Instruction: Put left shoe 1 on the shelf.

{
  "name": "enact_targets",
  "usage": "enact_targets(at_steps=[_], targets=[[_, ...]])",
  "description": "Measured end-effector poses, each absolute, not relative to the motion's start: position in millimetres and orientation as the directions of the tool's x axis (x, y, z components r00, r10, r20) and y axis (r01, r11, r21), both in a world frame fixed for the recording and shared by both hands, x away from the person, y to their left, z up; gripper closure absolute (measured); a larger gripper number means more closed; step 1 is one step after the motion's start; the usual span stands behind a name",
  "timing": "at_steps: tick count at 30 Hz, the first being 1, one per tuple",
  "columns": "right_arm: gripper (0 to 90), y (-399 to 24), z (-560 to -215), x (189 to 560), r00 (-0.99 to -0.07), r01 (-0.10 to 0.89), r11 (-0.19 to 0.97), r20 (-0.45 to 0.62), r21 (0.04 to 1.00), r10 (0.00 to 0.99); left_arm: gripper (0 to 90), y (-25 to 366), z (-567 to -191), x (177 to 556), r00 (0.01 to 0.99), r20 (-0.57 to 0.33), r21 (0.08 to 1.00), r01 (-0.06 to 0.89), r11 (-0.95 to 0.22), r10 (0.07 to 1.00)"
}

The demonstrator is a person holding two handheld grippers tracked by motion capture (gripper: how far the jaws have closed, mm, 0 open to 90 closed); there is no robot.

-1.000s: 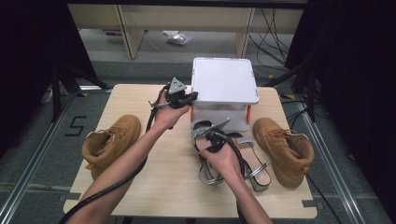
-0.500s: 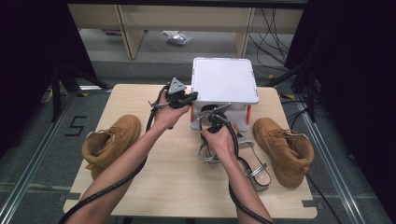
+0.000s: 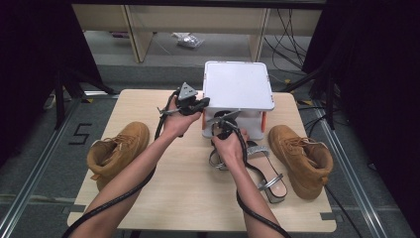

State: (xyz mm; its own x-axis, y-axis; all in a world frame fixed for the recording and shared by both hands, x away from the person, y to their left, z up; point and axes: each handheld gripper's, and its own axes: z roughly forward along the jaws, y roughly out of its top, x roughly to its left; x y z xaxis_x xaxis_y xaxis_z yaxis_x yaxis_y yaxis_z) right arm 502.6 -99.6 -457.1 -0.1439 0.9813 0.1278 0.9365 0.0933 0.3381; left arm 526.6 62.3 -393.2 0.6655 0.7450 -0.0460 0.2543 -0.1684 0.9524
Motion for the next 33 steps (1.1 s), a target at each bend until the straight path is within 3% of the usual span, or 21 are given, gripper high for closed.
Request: enact_targets(at_steps=[5,6,14,16,22,24,26,27,32,33], targets=[[43.1,-98,-462,504,-0.129,0.942,0.085,0.118,0.323,0.985,89.5,63,-393,527,0.666,-0.042,0.951,0.255,-0.174,0.745],[43.0,-101,-466,507,-0.176,0.929,0.133,0.094,0.346,0.980,89.5,63,-393,527,0.666,-0.041,0.951,0.254,-0.174,0.744],[40.8,-98,-466,506,-0.180,0.924,0.148,0.059,0.353,0.982,89.5,63,-393,527,0.666,-0.044,0.951,0.255,-0.172,0.744],[35.4,-98,-454,501,-0.168,0.929,0.125,0.096,0.349,0.981,89.6,63,-393,527,0.666,-0.049,0.952,0.257,-0.168,0.744],[36.0,-101,-434,488,-0.185,0.923,0.131,0.120,0.361,0.975,89.6,63,-393,527,0.666,-0.048,0.952,0.257,-0.169,0.745],[39.6,-105,-427,481,-0.211,0.915,0.141,0.150,0.379,0.966,89.5,63,-393,527,0.666,-0.047,0.952,0.257,-0.169,0.744],[49.8,-111,-413,468,-0.237,0.897,0.148,0.171,0.416,0.956,89.6,63,-393,527,0.667,-0.047,0.951,0.257,-0.171,0.743],[49.8,-111,-413,468,-0.237,0.897,0.148,0.171,0.416,0.956,89.6,63,-393,527,0.667,-0.047,0.951,0.257,-0.171,0.743],[78.4,-128,-395,445,-0.296,0.889,0.209,0.163,0.408,0.941,89.6,63,-393,527,0.667,-0.050,0.951,0.260,-0.169,0.743],[78.4,-128,-395,445,-0.296,0.889,0.209,0.163,0.408,0.941,89.6,63,-393,527,0.667,-0.050,0.951,0.260,-0.169,0.743]])
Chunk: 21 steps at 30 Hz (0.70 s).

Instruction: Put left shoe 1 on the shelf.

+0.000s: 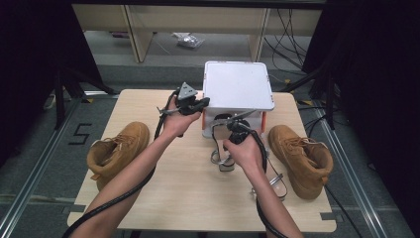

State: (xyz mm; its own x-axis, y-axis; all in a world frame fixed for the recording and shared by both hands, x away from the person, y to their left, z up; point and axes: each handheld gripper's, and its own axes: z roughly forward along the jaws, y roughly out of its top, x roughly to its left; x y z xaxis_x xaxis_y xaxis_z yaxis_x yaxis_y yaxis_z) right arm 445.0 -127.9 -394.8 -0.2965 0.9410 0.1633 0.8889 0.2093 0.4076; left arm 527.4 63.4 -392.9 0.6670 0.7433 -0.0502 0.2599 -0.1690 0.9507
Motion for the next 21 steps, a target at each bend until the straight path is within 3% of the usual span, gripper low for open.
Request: enact_targets(at_steps=[3,7,13,18,21], targets=[[88.9,-139,-395,427,-0.316,0.900,0.226,0.201,0.373,0.927,89.6,63,-393,527,0.668,-0.050,0.950,0.260,-0.170,0.743],[90.0,-147,-398,414,-0.337,0.890,0.246,0.193,0.383,0.922,89.6,63,-393,527,0.666,-0.050,0.950,0.261,-0.170,0.744],[90.0,-149,-418,389,-0.349,0.912,0.270,0.237,0.310,0.907,89.6,63,-393,527,0.666,-0.050,0.950,0.261,-0.170,0.744],[90.0,-147,-439,384,-0.381,0.908,0.315,0.232,0.277,0.895,89.6,63,-393,527,0.667,-0.051,0.950,0.263,-0.171,0.743],[90.0,-145,-447,387,-0.356,0.918,0.292,0.234,0.268,0.905,89.6,63,-393,527,0.667,-0.052,0.950,0.262,-0.168,0.744]])
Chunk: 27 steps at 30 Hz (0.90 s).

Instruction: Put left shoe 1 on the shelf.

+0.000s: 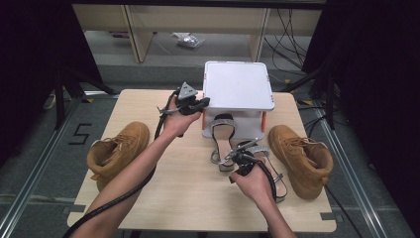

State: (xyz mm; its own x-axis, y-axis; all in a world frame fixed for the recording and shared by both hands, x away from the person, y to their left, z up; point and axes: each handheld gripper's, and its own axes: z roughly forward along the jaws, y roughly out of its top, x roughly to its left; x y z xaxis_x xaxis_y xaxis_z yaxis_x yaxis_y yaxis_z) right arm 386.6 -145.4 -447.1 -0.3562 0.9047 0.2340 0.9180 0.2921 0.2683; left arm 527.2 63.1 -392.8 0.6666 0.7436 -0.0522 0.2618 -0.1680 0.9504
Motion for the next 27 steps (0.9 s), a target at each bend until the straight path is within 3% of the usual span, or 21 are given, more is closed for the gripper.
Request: enact_targets(at_steps=[8,10,14,27], targets=[[90.0,-137,-463,399,-0.328,0.906,0.245,0.204,0.346,0.923,89.6,63,-393,528,0.668,-0.054,0.950,0.264,-0.168,0.742],[90.0,-139,-464,402,-0.338,0.881,0.251,0.163,0.402,0.927,89.7,63,-393,528,0.669,-0.055,0.949,0.265,-0.169,0.741],[90.0,-138,-463,404,-0.326,0.888,0.242,0.163,0.392,0.931,89.7,63,-393,528,0.669,-0.056,0.949,0.266,-0.168,0.742],[90.0,-139,-453,417,-0.295,0.840,0.186,0.141,0.510,0.945,89.7,63,-392,530,0.677,-0.035,0.954,0.242,-0.178,0.735]])
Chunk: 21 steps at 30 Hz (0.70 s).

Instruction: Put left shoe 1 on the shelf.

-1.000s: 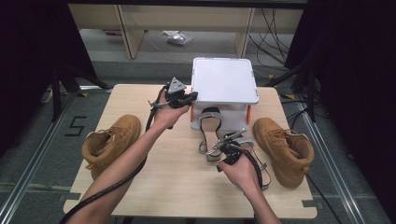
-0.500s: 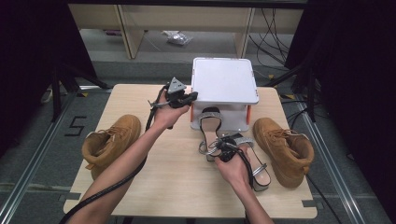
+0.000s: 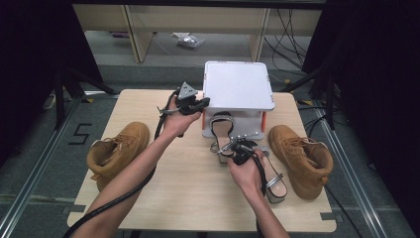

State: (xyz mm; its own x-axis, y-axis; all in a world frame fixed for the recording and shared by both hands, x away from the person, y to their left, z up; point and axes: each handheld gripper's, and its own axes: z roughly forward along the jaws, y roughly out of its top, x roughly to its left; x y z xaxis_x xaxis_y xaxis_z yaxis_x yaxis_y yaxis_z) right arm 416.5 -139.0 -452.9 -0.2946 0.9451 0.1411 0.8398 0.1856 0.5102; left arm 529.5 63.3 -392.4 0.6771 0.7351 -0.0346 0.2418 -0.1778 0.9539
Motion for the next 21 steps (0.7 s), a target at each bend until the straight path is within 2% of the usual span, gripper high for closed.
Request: enact_targets(at_steps=[21], targets=[[90.0,-127,-447,464,-0.272,0.768,0.185,0.050,0.613,0.961,89.8,63,-393,528,0.670,-0.054,0.949,0.265,-0.171,0.740]])
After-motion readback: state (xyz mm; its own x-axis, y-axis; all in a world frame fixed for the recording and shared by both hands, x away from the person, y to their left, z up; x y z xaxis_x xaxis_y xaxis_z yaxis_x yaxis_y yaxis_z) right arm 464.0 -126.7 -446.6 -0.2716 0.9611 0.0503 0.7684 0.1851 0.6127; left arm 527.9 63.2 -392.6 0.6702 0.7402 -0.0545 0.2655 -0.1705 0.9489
